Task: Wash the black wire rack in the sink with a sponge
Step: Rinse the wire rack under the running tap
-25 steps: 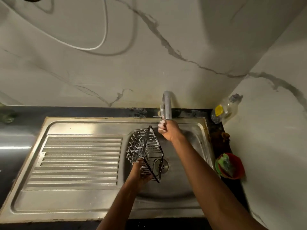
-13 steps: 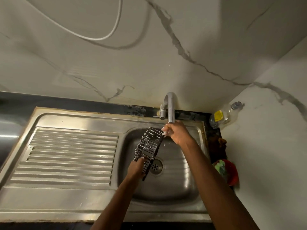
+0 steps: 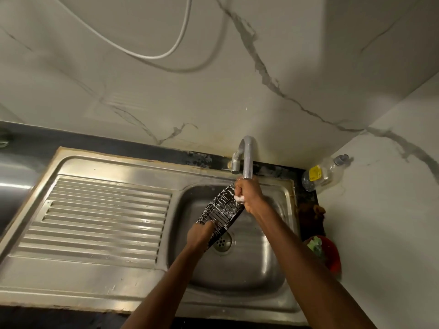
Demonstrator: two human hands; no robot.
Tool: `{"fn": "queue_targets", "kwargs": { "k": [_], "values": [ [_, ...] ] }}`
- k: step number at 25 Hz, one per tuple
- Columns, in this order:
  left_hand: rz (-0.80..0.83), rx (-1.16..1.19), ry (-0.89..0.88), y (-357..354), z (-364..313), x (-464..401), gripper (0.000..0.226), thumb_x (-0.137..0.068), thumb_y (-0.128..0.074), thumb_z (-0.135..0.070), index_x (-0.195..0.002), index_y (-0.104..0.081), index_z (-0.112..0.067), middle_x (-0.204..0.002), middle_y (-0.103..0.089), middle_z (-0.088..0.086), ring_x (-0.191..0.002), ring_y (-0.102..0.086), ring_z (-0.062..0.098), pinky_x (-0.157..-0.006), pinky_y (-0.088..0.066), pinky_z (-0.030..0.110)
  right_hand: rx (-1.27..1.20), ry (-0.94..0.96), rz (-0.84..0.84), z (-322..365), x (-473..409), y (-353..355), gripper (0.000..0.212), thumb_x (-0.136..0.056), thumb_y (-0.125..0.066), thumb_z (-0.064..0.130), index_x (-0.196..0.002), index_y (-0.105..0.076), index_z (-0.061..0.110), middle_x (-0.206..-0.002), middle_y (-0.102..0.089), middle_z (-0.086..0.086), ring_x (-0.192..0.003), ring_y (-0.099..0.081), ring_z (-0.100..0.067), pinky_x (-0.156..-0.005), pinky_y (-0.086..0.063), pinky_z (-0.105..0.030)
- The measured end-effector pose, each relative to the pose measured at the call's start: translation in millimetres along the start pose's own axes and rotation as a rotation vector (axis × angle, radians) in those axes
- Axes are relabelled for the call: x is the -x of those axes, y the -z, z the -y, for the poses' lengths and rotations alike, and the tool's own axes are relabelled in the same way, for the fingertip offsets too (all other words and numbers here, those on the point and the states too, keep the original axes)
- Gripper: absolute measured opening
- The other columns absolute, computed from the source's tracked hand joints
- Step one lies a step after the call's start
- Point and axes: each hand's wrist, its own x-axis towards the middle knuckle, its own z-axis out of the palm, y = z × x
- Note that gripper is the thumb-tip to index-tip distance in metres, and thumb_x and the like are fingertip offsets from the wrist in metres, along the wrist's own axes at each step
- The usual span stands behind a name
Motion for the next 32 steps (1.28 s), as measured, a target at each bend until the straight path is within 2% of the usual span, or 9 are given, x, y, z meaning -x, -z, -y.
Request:
{"fn": "queue_targets", "kwargs": {
  "k": [3,5,9,11,16,24,27,30,32],
  "values": [
    [-0.046,-0.045,0.002,2,-14,16,0.042,-0.064,-0.048,-0.052,-0.075,-0.061,-0.014,-0.095,-0.072,0.019,-0.092,-0.072,0.037,-0.080,-0.061,0.045,0.060,0.021,-0.017,-3,-4,-3,0.013,-0.092,-0.049,-0.002,-0.093,-0.059,0.006,-0.059,-0.046,0.004,-0.046,-0.037,-0.008,-0.042,-0.030,-0.023],
    [-0.054,-0.080,0.007,3,-19,21,0.046,-0.064,-0.046,-0.051,-0.079,-0.064,-0.012,-0.093,-0.071,0.017,-0.090,-0.071,0.034,-0.079,-0.059,0.039,-0.002,0.019,-0.005,-2,-3,-2,0.017,-0.096,-0.046,-0.004,-0.105,-0.058,0.005,-0.066,-0.051,0.002,-0.051,-0.043,-0.007,-0.047,-0.034,-0.023],
    [-0.058,-0.113,0.015,1,-23,17,0.059,-0.064,-0.046,-0.052,-0.093,-0.071,-0.007,-0.096,-0.071,0.017,-0.091,-0.071,0.033,-0.078,-0.059,0.038,0.086,0.024,0.126,-2,-1,0,0.038,-0.078,-0.038,-0.025,-0.082,-0.057,0.008,-0.065,-0.055,-0.001,-0.055,-0.047,-0.011,-0.046,-0.032,-0.025],
    [-0.043,-0.101,0.014,-1,-28,16,0.060,-0.063,-0.047,-0.051,-0.094,-0.071,-0.006,-0.097,-0.073,0.017,-0.090,-0.071,0.032,-0.079,-0.060,0.040,0.176,-0.010,0.048,1,-1,0,0.036,-0.087,-0.041,-0.018,-0.069,-0.055,0.010,-0.059,-0.053,-0.003,-0.044,-0.042,-0.010,-0.038,-0.026,-0.023],
    [-0.037,-0.123,0.002,-1,-39,14,0.049,-0.077,-0.056,-0.050,-0.093,-0.071,-0.006,-0.099,-0.073,0.015,-0.090,-0.071,0.031,-0.079,-0.059,0.037,-0.137,0.008,-0.060,-1,-8,-6,0.018,-0.101,-0.047,0.004,-0.085,-0.054,0.009,-0.057,-0.049,0.001,-0.035,-0.037,-0.005,-0.034,-0.026,-0.019],
    [-0.034,-0.163,0.022,1,-43,4,0.061,-0.069,-0.053,-0.052,-0.102,-0.073,-0.005,-0.102,-0.074,0.015,-0.093,-0.071,0.031,-0.087,-0.061,0.040,-0.327,0.077,0.288,-5,-10,-4,0.035,-0.093,-0.045,0.013,-0.058,-0.047,0.016,-0.048,-0.037,0.006,-0.037,-0.027,-0.007,-0.035,-0.024,-0.018],
    [-0.020,-0.162,0.019,-4,-48,1,0.058,-0.070,-0.056,-0.053,-0.099,-0.072,-0.005,-0.101,-0.075,0.013,-0.092,-0.073,0.030,-0.088,-0.062,0.041,-0.280,0.034,0.215,-6,-5,-5,0.034,-0.097,-0.058,0.018,-0.064,-0.052,0.013,-0.047,-0.040,0.004,-0.036,-0.029,-0.009,-0.034,-0.024,-0.019],
    [-0.011,-0.167,0.004,-6,-55,1,0.051,-0.078,-0.059,-0.052,-0.099,-0.072,-0.006,-0.099,-0.074,0.013,-0.089,-0.071,0.028,-0.084,-0.061,0.038,-0.197,0.034,0.052,-6,-4,-4,0.016,-0.084,-0.062,-0.007,-0.076,-0.056,0.005,-0.046,-0.044,0.003,-0.034,-0.031,-0.008,-0.033,-0.024,-0.018],
    [0.009,-0.193,-0.003,-8,-58,1,0.040,-0.088,-0.060,-0.047,-0.095,-0.070,-0.008,-0.096,-0.072,0.011,-0.082,-0.068,0.024,-0.076,-0.056,0.032,-0.289,0.036,0.058,-6,-5,2,0.022,-0.076,-0.050,-0.019,-0.073,-0.052,0.003,-0.044,-0.044,0.004,-0.032,-0.031,-0.007,-0.034,-0.025,-0.016]
  ]
}}
